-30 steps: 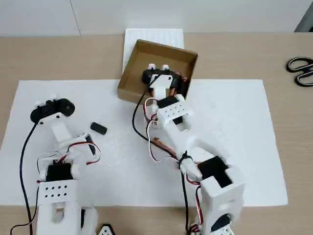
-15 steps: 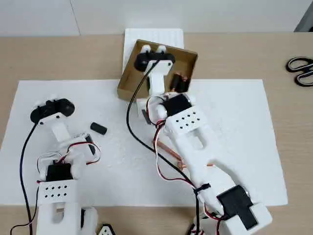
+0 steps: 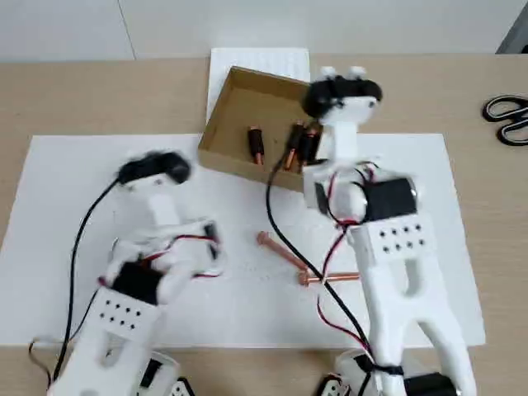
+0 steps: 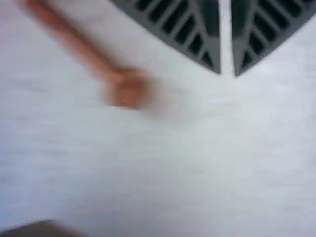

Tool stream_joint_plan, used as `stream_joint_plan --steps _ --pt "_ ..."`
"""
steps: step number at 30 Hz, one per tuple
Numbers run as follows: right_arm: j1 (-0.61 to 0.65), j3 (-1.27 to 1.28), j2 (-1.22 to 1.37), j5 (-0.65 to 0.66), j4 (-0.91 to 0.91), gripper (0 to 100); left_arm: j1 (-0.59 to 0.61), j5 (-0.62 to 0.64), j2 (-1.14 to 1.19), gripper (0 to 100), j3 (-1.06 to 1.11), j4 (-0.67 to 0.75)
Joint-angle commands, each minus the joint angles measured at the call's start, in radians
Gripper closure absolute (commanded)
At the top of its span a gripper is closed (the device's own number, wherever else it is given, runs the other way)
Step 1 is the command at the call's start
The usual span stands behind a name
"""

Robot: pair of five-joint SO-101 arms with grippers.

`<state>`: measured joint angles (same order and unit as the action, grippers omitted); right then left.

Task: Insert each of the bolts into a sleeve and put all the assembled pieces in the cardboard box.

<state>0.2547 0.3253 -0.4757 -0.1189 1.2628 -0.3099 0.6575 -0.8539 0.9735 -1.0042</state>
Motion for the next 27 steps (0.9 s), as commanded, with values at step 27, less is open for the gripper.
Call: stream_joint_plan --steps 27 --pt "-0.254 0.298 -0.148 0.012 -0.424 99.5 -0.319 0.924 0.936 99 -0.881 -0.336"
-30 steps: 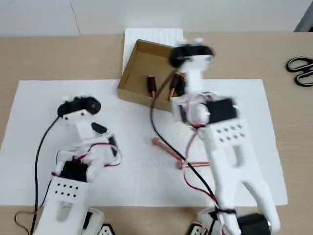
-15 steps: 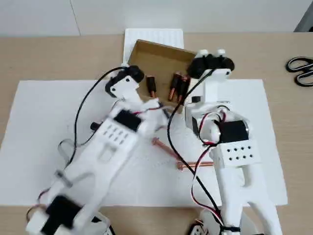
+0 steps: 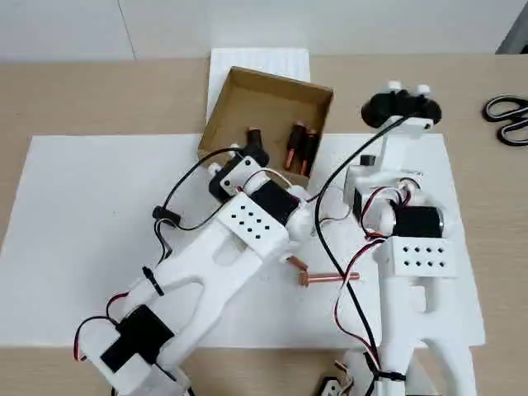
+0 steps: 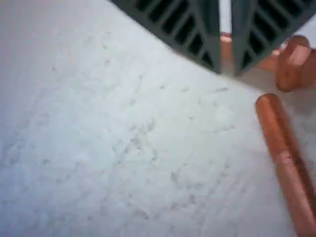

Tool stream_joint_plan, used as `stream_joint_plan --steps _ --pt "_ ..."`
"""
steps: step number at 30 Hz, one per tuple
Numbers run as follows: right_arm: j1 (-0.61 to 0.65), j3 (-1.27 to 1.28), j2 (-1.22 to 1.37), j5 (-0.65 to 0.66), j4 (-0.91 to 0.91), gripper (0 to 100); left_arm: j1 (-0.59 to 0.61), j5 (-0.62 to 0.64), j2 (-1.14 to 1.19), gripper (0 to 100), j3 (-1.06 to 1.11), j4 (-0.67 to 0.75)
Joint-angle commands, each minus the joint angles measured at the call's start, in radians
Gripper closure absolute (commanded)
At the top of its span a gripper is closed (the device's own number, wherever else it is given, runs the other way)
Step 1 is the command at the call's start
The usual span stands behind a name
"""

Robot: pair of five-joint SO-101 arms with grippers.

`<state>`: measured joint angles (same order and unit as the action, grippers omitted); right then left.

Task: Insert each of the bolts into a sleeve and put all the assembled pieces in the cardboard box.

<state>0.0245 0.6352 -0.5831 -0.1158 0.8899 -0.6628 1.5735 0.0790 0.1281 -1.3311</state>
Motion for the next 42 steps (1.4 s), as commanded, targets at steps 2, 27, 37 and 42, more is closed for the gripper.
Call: stream_joint_plan --steps 2,27,37,42 --pt "-0.036 -0.014 -0.041 0.011 -0.081 99.5 0.072 -0.028 0.028 99 -0.031 0.011" --pt "-0.127 -0.097 0.074 0.101 -0.318 99.5 0.1 -0.038 0.218 68 -0.044 -0.035" --pt "-0.142 -0.175 0.111 0.101 -0.323 99.5 0.149 -0.037 0.325 71 -0.048 0.006" --pt "-0.142 -0.195 0.113 0.101 -0.323 99.5 0.195 -0.038 0.351 94 -0.05 0.018"
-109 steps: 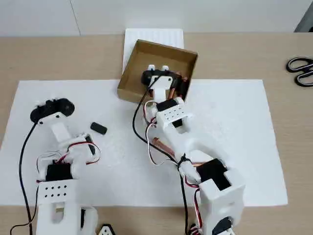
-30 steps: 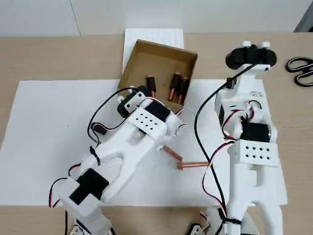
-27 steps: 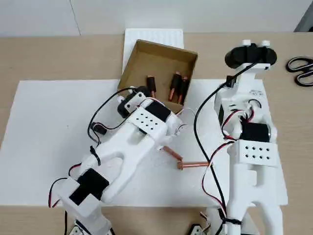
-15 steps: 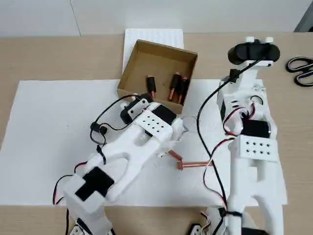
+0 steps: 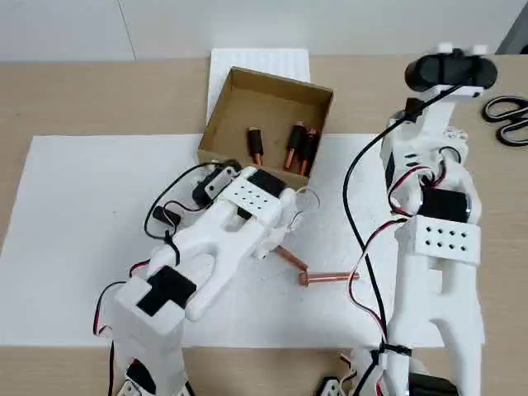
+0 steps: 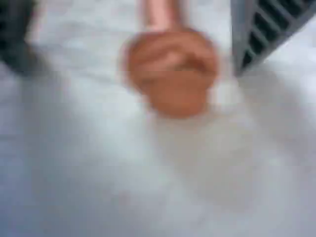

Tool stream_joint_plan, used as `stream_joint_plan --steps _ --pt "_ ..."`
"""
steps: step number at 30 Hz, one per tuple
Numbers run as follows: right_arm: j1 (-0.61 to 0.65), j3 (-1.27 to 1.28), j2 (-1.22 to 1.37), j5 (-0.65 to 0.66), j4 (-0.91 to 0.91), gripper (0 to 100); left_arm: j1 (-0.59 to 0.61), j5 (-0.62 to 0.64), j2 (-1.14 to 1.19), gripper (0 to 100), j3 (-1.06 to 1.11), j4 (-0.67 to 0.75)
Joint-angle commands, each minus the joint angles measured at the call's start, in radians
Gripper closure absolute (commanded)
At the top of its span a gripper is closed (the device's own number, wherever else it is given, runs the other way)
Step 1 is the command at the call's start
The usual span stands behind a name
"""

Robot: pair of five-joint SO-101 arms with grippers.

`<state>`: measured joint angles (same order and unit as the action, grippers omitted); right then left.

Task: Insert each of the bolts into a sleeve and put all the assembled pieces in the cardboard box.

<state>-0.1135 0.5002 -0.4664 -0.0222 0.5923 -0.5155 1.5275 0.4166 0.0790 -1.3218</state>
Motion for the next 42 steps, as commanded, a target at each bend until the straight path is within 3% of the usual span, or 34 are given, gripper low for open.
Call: stream_joint_plan --steps 1,9,12,22,26,29,36,42 --pt "-0.004 -0.061 -0.004 0.008 -0.025 99.5 0.058 0.006 0.014 100 -0.001 0.008" --pt "-0.002 -0.061 -0.004 0.008 -0.022 99.5 0.075 -0.021 0.011 99 -0.019 0.002" --pt "-0.002 -0.06 -0.004 0.006 -0.019 99.5 0.103 -0.071 0.011 99 -0.101 -0.071" --pt "-0.004 -0.06 -0.015 0.0 -0.001 99.5 0.229 -0.445 0.012 99 -0.862 -0.42" --pt "0.01 -0.063 -0.018 -0.002 0.044 99.5 0.313 -0.517 0.011 99 -1.107 -0.431" --pt "0.019 -0.063 -0.09 -0.003 0.044 99.5 0.345 -0.681 0.011 99 -1.29 -0.425" --pt "0.211 0.026 -0.398 -0.137 0.05 99.5 0.338 -0.908 0.011 99 -1.581 -0.431" --pt "0.486 0.229 -0.552 -0.15 -0.036 99.4 0.209 -1.045 0.011 99 -1.636 -0.436"
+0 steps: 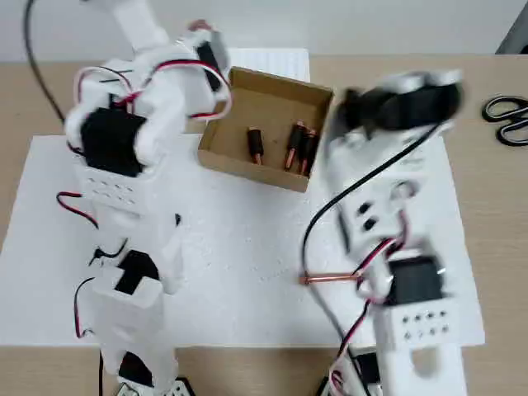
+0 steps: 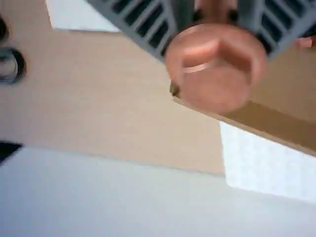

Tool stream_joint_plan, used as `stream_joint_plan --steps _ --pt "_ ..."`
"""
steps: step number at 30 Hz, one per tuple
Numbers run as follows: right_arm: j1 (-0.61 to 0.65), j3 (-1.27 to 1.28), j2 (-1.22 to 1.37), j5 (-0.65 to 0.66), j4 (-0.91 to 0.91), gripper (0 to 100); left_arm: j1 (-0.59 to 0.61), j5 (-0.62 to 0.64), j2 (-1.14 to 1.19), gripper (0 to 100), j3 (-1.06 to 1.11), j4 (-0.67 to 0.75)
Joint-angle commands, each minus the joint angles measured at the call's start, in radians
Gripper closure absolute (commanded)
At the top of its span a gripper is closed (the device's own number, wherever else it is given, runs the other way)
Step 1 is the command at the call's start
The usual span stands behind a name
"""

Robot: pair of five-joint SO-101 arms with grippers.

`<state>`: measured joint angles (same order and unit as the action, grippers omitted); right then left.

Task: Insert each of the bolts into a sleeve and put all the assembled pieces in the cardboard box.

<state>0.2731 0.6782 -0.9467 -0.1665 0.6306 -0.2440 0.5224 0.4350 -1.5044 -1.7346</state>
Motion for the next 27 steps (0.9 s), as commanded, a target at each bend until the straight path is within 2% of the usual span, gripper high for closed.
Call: stream_joint_plan --steps 1,5,14,17,20,27 --pt "0.107 0.077 -0.081 -0.006 -0.116 99.4 -0.083 -0.044 -0.009 99 -0.058 -0.023" --pt "0.107 0.155 -0.116 -0.005 -0.223 99.4 -0.138 -0.054 -0.025 99 -0.058 -0.021" --pt "0.102 0.336 -0.133 -0.009 -0.236 99.5 -0.15 -0.084 -0.035 99 -0.065 -0.021" --pt "0.105 0.394 -0.133 -0.008 -0.3 99.5 -0.18 -0.089 -0.035 99 -0.105 -0.021" --pt "0.113 0.407 -0.133 -0.006 -0.375 99.5 -0.199 -0.089 -0.035 99 -0.116 -0.021" --pt "0.18 0.404 -0.133 -0.005 -0.395 99.5 -0.198 -0.091 -0.032 99 -0.113 -0.021"
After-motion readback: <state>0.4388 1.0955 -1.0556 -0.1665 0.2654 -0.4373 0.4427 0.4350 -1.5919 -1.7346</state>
